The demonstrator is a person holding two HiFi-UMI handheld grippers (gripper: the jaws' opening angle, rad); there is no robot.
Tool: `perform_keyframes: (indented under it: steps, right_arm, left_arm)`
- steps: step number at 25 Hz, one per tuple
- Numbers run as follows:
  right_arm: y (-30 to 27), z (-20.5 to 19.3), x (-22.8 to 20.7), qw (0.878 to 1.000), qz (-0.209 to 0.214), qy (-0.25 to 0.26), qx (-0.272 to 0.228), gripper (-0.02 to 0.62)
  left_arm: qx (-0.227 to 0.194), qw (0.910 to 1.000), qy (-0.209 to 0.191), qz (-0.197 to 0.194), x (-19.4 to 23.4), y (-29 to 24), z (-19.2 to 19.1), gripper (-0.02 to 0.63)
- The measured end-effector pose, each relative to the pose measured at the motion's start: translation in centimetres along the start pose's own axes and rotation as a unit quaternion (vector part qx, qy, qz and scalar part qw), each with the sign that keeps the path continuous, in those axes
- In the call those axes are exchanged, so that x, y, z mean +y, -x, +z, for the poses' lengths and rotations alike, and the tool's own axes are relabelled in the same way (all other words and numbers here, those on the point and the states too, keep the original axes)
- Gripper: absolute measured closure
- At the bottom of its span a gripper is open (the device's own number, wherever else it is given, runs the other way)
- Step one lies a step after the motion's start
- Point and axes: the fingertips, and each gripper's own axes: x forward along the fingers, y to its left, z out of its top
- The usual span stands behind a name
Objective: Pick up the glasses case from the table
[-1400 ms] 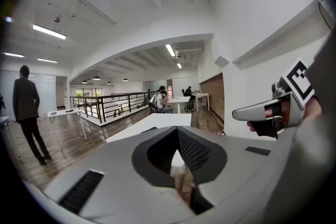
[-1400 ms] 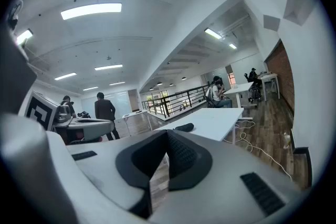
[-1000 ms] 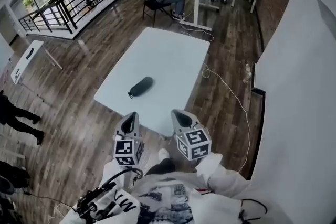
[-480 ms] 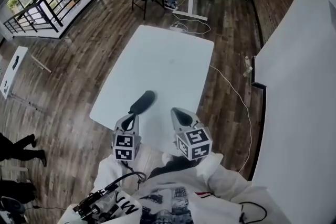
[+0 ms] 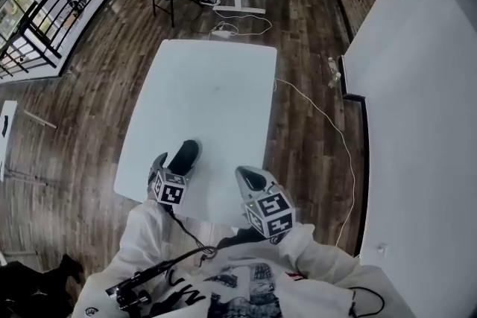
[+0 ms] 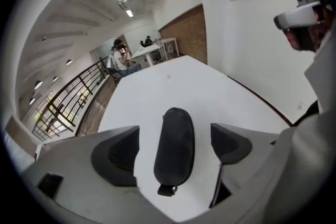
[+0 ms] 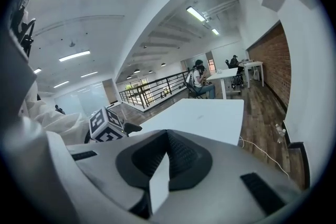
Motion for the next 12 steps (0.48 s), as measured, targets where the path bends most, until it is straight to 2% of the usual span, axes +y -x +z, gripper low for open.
perform_keyframes:
  steps: [2,4,9,12]
  right_arm:
    - [0.2,0.3,-0.7,1.000,-0.010,-0.004,0.001,0.603]
    - [0.3,0.6,-1.4,1.000,-0.018,-0.005,0.001,0.603]
    - [0.4,0.3,-3.4,0.999,-0.029,-0.010,0.009,0.603]
    - [0.6,0.3,-4.1,0.999,-0.032,-0.021,0.011,0.603]
  left_arm:
    - [0.037,0.9985,-0.037,-0.018,-0.3,-1.8,-0.9,0.161]
    - [0.062,0.9960,-0.056,-0.031,-0.4,-3.3,-1.4,0.161]
    - [0.099,0.9930,-0.051,-0.038,0.2,-6.9,-2.3,0.161]
    - [0.117,0.9914,-0.029,-0.049,-0.2,-8.2,-2.4,0.161]
